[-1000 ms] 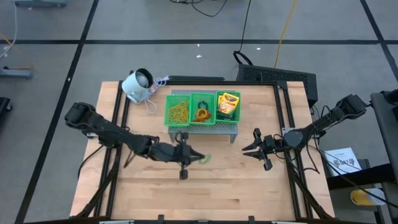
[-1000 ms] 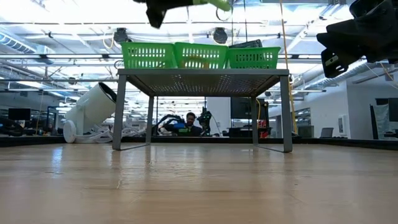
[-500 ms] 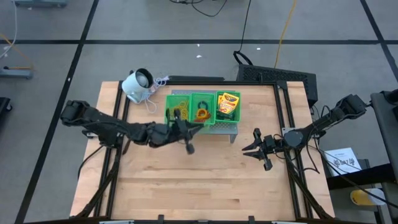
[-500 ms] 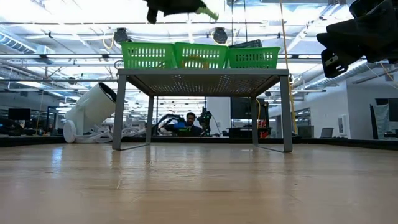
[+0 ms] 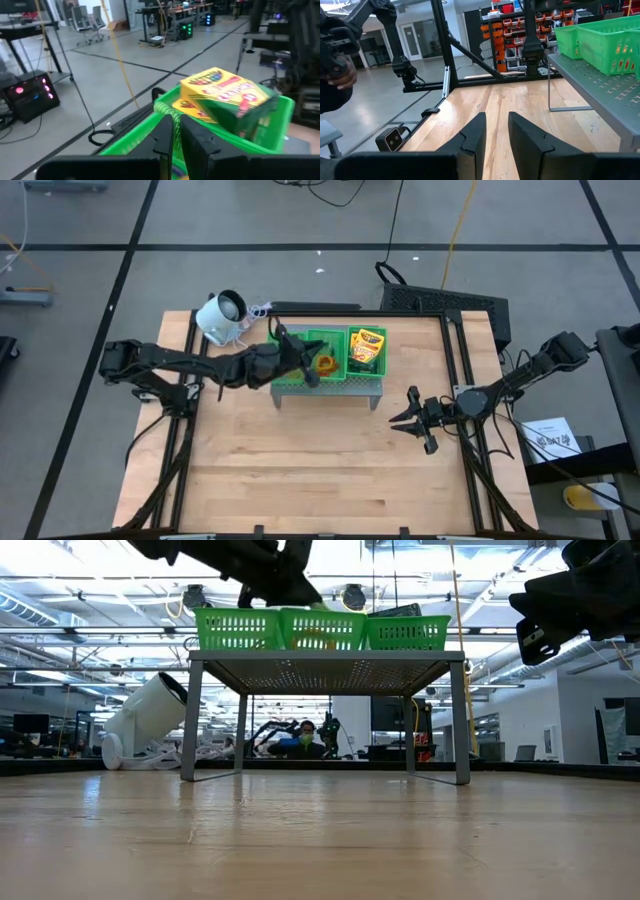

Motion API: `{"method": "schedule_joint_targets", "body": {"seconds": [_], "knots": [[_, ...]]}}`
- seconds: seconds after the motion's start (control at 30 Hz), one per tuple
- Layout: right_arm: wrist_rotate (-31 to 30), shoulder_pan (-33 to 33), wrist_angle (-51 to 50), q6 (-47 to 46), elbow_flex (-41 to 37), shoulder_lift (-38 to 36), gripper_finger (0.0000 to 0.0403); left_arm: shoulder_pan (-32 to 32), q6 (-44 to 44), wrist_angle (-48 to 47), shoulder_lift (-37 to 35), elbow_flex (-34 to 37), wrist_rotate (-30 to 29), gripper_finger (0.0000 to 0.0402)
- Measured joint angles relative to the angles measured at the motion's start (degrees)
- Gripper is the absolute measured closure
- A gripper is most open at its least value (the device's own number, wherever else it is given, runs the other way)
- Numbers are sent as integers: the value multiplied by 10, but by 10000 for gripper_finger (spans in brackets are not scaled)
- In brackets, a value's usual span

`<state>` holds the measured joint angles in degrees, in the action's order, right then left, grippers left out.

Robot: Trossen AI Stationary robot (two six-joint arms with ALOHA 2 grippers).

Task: Pick & Place Office Desk Supplies
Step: Put the green spring keychain into the center green basket

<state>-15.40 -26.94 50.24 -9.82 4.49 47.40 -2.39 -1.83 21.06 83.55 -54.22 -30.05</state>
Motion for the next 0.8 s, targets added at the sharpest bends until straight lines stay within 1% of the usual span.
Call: {"method": "schedule_joint_targets", "body": {"seconds": [0.2,0.8], "knots": [[0,0,0,0,0,0,332,-19,-13,0,0,0,20,371],[0,0,0,0,0,0,332,-18,-15,0,0,0,20,371]]}}
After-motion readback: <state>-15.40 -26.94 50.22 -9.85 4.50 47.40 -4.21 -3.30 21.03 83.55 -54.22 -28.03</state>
